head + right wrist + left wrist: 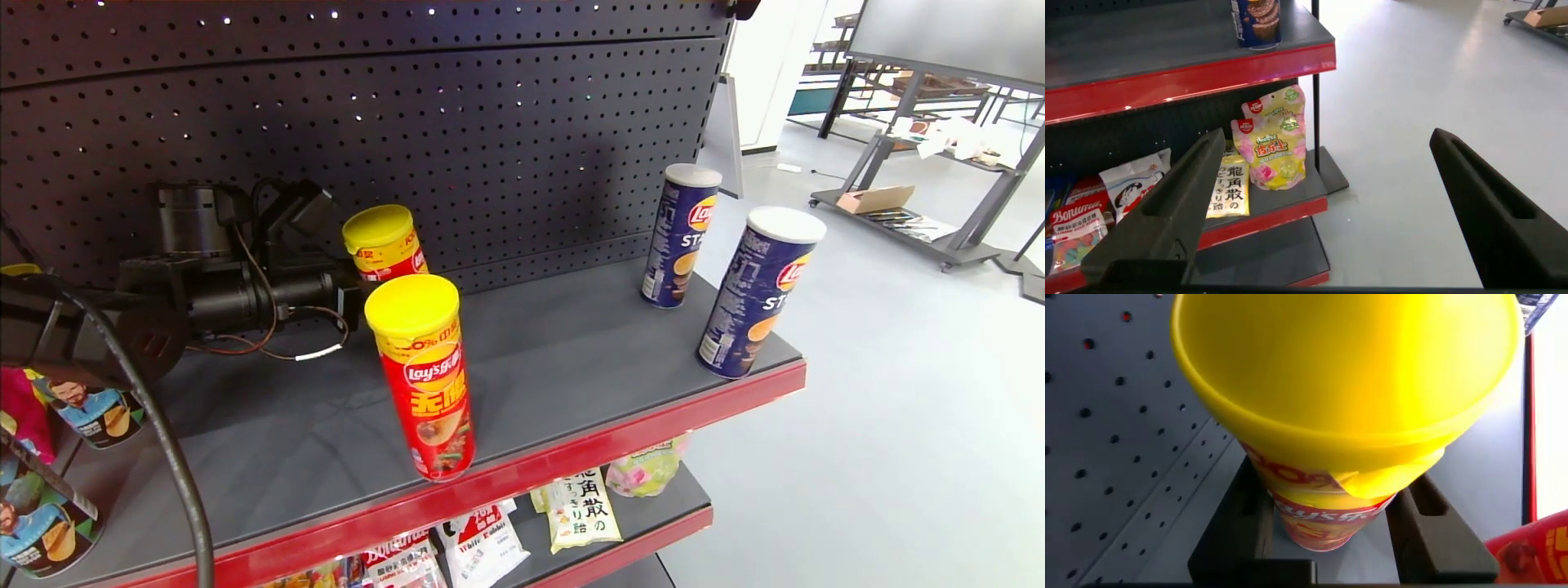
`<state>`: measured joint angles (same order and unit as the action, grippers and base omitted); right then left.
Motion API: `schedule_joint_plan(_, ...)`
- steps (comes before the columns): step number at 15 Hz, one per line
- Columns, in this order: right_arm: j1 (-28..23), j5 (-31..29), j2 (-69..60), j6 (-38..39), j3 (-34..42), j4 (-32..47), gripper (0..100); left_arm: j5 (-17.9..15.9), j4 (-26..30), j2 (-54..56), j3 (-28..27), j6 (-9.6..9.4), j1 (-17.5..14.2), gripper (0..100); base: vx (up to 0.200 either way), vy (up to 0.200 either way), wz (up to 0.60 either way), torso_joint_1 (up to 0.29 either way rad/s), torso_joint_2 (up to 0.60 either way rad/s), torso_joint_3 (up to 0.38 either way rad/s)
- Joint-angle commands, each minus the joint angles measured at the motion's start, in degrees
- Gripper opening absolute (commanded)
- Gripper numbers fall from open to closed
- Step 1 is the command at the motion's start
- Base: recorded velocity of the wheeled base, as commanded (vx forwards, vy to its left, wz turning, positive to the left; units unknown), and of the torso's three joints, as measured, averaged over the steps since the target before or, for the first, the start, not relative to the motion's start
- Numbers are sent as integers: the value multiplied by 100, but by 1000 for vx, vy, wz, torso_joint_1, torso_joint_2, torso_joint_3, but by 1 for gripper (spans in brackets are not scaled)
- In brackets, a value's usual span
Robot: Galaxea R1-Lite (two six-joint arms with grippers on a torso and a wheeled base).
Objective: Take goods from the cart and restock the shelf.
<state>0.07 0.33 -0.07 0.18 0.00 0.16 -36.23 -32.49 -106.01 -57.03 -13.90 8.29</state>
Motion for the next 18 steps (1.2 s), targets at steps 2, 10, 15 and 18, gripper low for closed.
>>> schedule_joint_plan(2,1,2,7,-1,0,2,100,2,-3,-16,16,10,15,0,0,0,0,0,0,0)
schedule_joint_plan(10,1,2,7,-1,0,-7,100,37,-12,133,280,27,-56,100,0,0,0,0,0,0)
schedule_joint_plan(15,1,2,7,-9,0,2,100,55,-12,1285,1589,27,-609,100,0,0,0,0,0,0)
schedule_joint_plan(18,1,2,7,-1,0,2,100,301,23,2770,2811,71,-627,100,0,0,0,0,0,0)
